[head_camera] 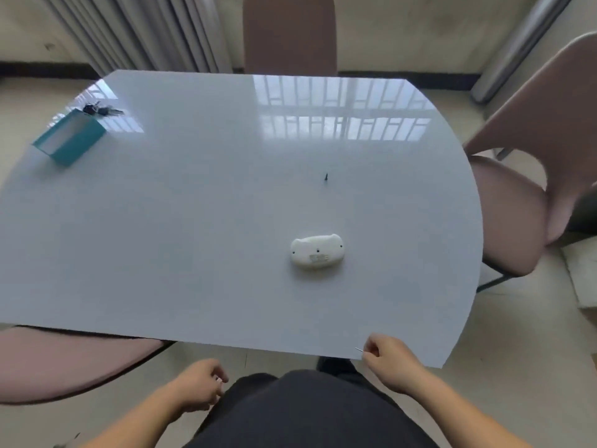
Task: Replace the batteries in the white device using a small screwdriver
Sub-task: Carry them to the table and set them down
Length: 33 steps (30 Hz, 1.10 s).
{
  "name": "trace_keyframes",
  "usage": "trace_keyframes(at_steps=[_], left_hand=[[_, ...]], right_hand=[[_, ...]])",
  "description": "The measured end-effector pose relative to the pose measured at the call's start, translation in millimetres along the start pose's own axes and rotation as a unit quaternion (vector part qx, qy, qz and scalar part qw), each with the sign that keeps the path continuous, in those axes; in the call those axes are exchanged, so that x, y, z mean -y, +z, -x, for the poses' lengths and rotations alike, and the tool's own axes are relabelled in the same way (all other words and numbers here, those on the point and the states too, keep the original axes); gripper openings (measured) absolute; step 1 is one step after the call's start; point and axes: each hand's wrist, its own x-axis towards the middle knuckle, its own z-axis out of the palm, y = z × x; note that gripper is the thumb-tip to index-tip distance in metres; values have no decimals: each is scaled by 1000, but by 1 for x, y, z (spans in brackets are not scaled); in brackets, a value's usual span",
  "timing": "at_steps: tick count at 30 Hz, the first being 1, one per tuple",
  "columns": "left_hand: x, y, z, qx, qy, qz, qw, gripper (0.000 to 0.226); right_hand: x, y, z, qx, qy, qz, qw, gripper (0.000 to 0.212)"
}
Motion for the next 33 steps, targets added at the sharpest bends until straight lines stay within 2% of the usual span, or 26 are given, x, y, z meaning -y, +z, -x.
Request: trace_keyframes(at_steps=[3,5,10,18,27,33], left_hand=[[-56,-9,11,46,33,54,997,16],[-94,-18,12,37,59,46,996,15],[-188,-55,-23,-94,129,-21,987,3],[-309,-94,-120,-207,241,-89,944,20],[-349,-80,-163,-233,289,-189,909,22],[-350,-77,-172,-243,303,-194,901,17]], right_hand=[[10,-50,-38,-18,-26,19,999,10],[17,-77,-60,-34,-23,21,999,11],[38,-108,-106,-63,-10,-3,998,11],[52,-112,-143,-80,13,-30,996,12],[51,-107,-153,-76,17,-18,997,13],[52,-109,-154,-72,18,-10,997,13]])
